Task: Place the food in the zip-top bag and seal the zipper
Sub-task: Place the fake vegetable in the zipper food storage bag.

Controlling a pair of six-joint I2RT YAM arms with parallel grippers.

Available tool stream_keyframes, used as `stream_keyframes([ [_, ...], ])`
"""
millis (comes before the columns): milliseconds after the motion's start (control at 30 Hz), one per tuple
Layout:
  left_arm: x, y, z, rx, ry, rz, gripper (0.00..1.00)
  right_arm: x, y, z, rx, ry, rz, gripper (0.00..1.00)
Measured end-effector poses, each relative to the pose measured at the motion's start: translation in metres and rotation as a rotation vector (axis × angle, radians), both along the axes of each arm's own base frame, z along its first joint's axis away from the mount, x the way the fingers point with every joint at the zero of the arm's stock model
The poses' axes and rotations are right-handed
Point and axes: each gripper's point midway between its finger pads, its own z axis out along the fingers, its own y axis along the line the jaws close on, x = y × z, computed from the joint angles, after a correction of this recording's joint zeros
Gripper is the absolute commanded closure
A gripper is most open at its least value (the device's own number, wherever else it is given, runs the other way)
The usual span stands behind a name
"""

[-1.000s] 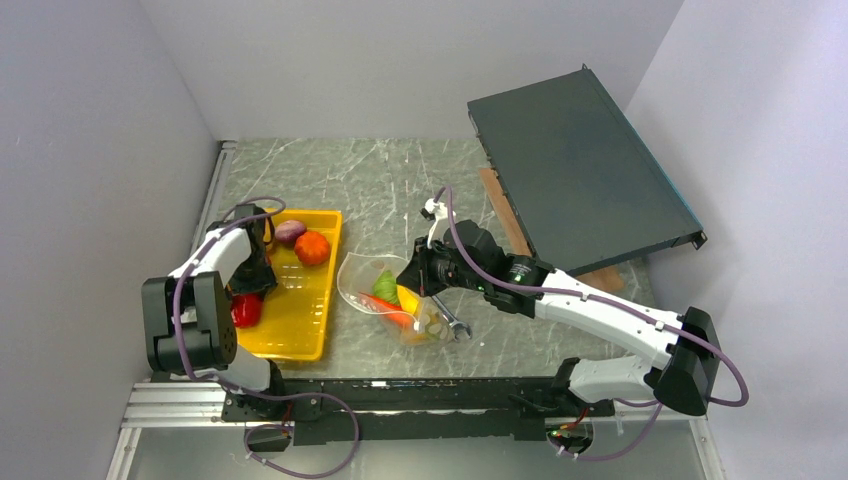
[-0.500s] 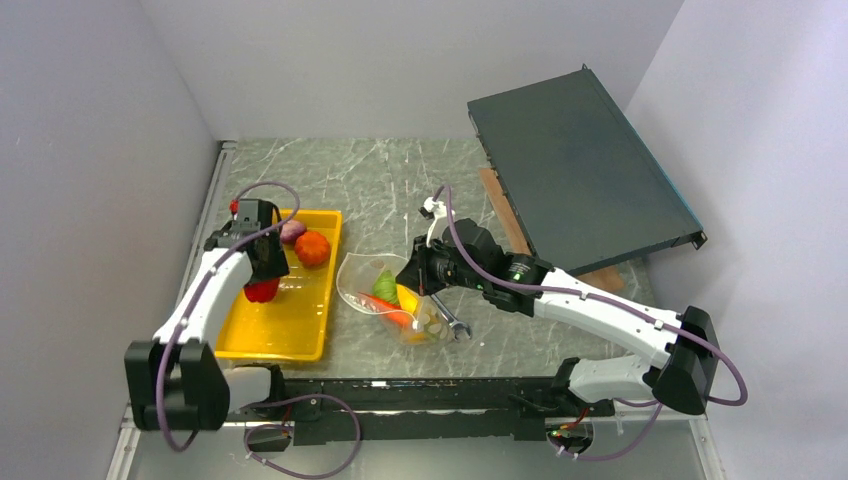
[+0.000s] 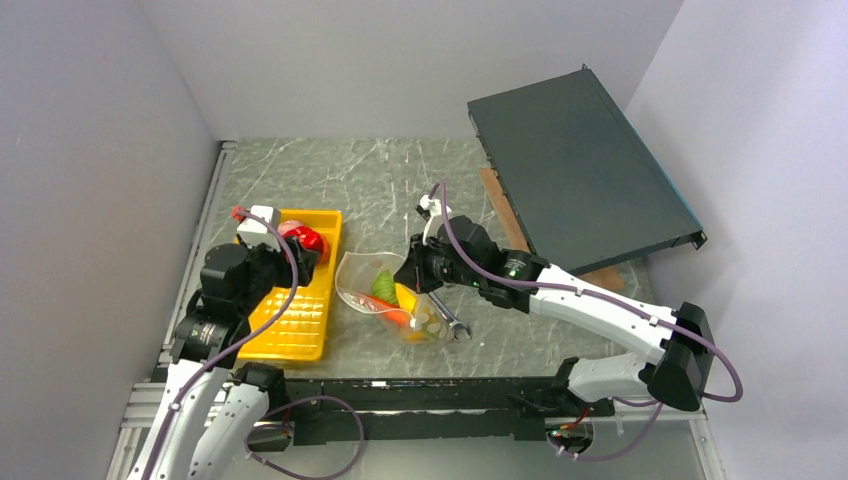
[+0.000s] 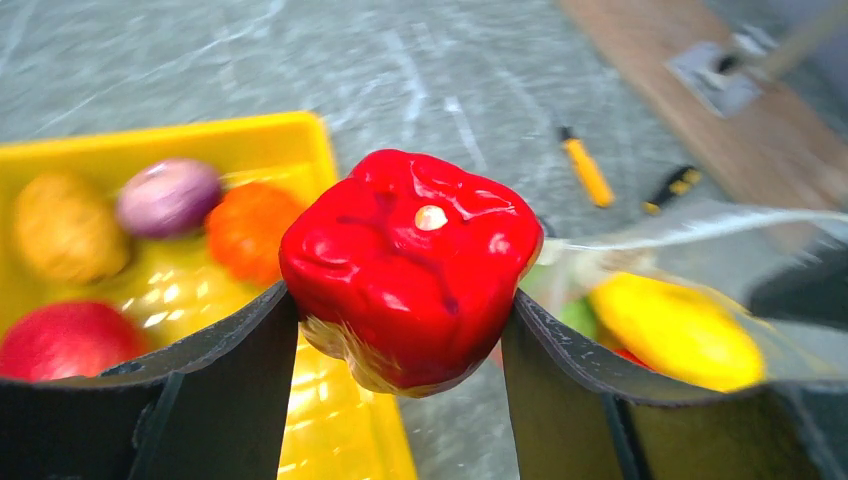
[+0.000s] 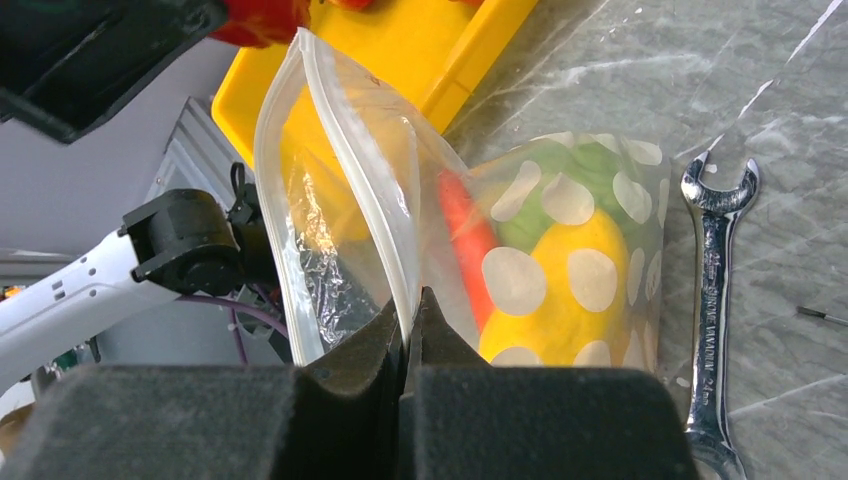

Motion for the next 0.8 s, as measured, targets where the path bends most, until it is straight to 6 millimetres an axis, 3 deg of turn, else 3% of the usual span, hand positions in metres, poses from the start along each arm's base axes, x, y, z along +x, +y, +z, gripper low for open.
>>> stream_keyframes([
  [200, -0.020, -0.054, 0.012, -0.079, -0.065, -0.346, 0.50, 0.002, -0.001, -0.001, -0.011, -0.001, -0.012, 1.00],
  [300, -0.033, -0.070, 0.017, -0.108, -0.111, -0.471, 0.50, 0.005, 0.000, -0.003, -0.019, 0.000, -0.019, 1.00],
  [400, -0.046, -0.076, 0.023, -0.118, -0.183, -0.534, 0.50, 0.006, 0.002, -0.006, -0.026, 0.004, -0.020, 1.00],
  [600, -0.068, -0.077, 0.056, -0.112, -0.418, -0.586, 0.50, 0.008, 0.005, -0.007, -0.032, 0.008, -0.019, 1.00],
  [800, -0.075, -0.092, 0.055, -0.148, -0.441, -0.704, 0.50, 0.009, 0.007, -0.008, -0.035, 0.011, -0.018, 1.00],
])
